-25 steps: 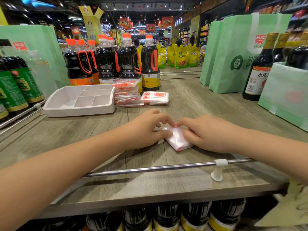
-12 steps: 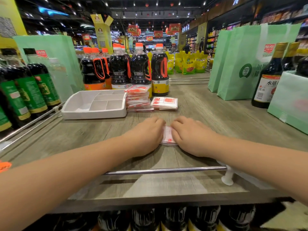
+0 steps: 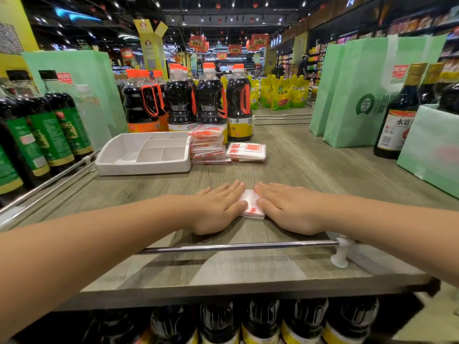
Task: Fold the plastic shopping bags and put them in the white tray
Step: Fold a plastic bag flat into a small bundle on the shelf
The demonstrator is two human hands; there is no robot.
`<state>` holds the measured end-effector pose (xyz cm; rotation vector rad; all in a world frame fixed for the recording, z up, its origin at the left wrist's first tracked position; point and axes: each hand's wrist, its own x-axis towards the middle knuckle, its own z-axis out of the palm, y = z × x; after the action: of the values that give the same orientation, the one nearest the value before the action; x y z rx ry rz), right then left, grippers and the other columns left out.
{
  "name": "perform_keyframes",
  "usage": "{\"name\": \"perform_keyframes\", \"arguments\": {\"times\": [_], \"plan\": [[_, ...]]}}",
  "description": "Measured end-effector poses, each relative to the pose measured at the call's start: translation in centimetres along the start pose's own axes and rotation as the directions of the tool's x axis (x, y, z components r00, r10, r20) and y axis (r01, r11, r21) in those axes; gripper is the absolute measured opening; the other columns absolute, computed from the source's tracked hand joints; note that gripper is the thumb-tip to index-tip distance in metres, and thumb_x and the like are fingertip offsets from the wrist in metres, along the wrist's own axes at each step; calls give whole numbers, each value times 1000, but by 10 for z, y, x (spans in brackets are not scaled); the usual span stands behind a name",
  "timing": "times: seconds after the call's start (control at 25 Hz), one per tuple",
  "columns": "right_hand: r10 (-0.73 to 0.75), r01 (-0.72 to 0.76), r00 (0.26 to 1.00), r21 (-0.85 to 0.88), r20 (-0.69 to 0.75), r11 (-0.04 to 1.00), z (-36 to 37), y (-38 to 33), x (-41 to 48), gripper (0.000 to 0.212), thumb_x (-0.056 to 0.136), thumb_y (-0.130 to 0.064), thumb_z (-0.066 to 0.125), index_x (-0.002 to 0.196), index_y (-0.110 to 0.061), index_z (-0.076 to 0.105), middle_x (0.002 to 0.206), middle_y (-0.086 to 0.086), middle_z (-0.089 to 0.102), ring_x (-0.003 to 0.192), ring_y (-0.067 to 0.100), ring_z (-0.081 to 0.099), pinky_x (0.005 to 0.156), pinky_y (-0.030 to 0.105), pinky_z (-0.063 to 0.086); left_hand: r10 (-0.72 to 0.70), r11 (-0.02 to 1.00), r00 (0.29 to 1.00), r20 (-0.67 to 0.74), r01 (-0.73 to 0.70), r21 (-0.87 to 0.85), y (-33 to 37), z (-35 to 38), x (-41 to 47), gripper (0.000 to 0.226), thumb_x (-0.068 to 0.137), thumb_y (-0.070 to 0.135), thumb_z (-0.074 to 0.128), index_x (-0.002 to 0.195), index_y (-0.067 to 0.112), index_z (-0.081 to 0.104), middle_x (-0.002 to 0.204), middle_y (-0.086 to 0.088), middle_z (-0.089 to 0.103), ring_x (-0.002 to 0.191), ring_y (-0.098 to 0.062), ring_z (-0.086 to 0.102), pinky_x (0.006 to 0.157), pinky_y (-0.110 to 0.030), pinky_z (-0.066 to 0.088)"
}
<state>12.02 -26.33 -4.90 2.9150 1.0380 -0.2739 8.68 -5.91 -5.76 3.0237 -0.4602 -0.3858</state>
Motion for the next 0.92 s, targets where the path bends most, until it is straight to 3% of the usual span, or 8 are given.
{"name": "perform_keyframes", "arguments": {"times": [0.16,0.24,0.32,0.44,0.52,0.64,0.72,0.92], "plan": [[10,-13,997,-37,-74,999,1,-9,-3,60,105,-50,18,150,-15,39,156,4,37,145,24,32,117,39,28,27,999,999,-38,-28,-36,-8,7,-13,70,100,63,11,157,29,-12,165,14,-13,150,-2,-11,123,-33,-4],[14,-38,969,-92,-248,995,-2,-10,-7,54,101,-56,30,108,-16,65,113,2,60,108,24,57,87,38,46,18,999,991,-130,-22,-32,-8,5,-11,68,102,60,20,159,29,2,166,12,3,152,-6,3,124,-37,5],[45,-79,933,-82,-357,993,-6,-7,-8,53,95,-64,41,83,-18,64,93,-1,56,84,19,56,70,36,46,2,999,965,-262,-14,-43,-8,2,-7,59,104,53,31,156,27,26,161,6,28,147,-14,26,120,-40,22],[71,-24,903,115,-423,993,-6,0,-3,41,87,-63,58,81,-23,61,96,-7,52,87,14,56,79,40,52,5,998,895,-446,-30,-50,-6,1,-4,39,104,40,43,137,23,56,135,1,60,123,-18,55,104,-39,45],[84,-5,916,199,-391,980,-2,0,3,40,89,-58,58,107,-22,59,114,-5,54,107,18,56,92,42,49,22,998,892,-452,-49,-50,1,0,-4,35,104,35,40,126,17,62,127,-3,65,117,-22,59,98,-41,48],[6,27,974,140,-226,990,4,0,9,53,103,-48,36,143,-14,40,148,4,44,138,23,41,111,38,34,9,999,958,-286,-23,-43,10,4,-4,53,107,42,26,153,17,35,161,-4,31,146,-19,31,119,-35,27],[-17,25,996,88,-86,996,5,-1,11,64,106,-49,20,159,-14,10,167,0,11,153,15,12,123,35,15,14,1000,978,-208,-17,-11,11,7,-1,63,106,48,19,160,20,2,167,1,-1,153,-12,4,125,-33,8],[12,-12,1000,4,19,1000,3,0,14,70,104,-55,11,158,-17,-12,166,-3,-13,152,9,-8,125,37,0,-11,999,994,-106,14,30,4,7,5,62,104,53,7,157,27,-14,165,9,-17,151,-7,-13,124,-41,-5]]}}
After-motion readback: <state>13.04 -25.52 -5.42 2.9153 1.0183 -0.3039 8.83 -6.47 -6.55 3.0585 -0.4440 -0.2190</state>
